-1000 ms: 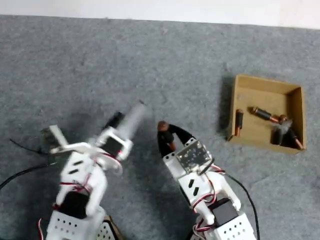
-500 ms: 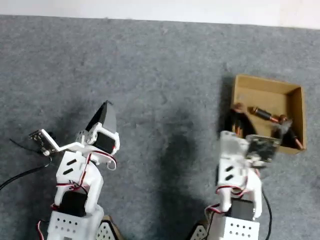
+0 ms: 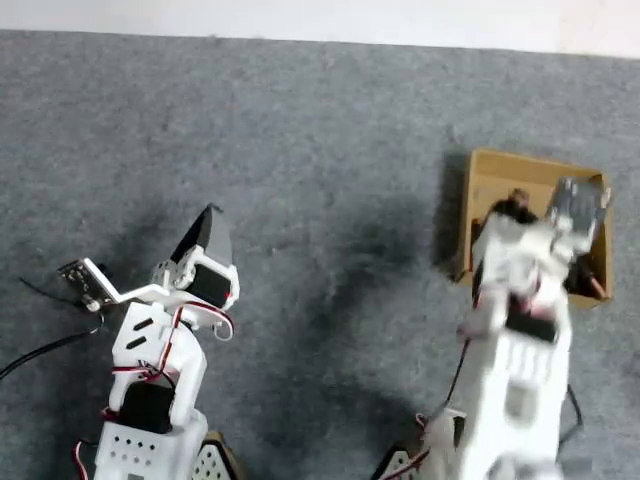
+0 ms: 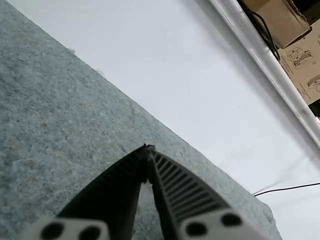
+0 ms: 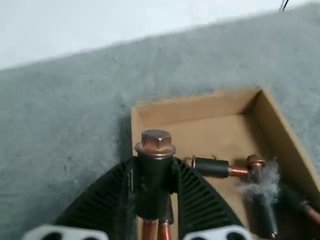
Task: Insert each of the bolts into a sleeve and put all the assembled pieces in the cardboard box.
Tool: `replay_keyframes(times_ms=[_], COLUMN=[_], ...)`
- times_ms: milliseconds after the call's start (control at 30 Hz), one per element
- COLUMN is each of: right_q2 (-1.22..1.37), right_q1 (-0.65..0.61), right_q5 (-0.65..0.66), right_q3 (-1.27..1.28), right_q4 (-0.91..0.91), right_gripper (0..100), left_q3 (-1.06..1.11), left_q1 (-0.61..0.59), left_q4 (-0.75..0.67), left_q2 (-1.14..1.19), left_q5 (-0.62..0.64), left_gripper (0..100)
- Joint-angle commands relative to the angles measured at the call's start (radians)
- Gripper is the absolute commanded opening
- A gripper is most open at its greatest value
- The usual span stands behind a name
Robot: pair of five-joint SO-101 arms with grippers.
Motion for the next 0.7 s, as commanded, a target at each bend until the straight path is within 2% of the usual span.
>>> replay_keyframes(times_ms=[0, 167, 267, 333, 500, 667], right_q2=[0.384, 0.684, 0.791, 0.835, 0.860, 0.832], right_q1=[0.036, 0.099, 0.127, 0.131, 0.104, 0.085], right_q5=[-0.012, -0.017, -0.080, -0.087, -0.087, -0.095], right_q3=[-0.277, -0.535, -0.630, -0.671, -0.700, -0.702], right_q4=[0.036, 0.194, 0.242, 0.278, 0.351, 0.432], right_gripper=[0.7, 1.0, 1.9, 7.0, 29.4, 28.5], left_q3=[0.019, 0.019, 0.019, 0.019, 0.019, 0.019], left_q1=[-0.008, -0.008, -0.008, -0.008, -0.008, -0.008], left_q4=[0.005, 0.005, 0.005, 0.005, 0.005, 0.006], left_q2=[-0.012, -0.012, -0.012, -0.012, -0.012, -0.012], left_q5=[-0.005, -0.005, -0.005, -0.005, -0.005, -0.005], left_gripper=[1, 1, 1, 1, 1, 1])
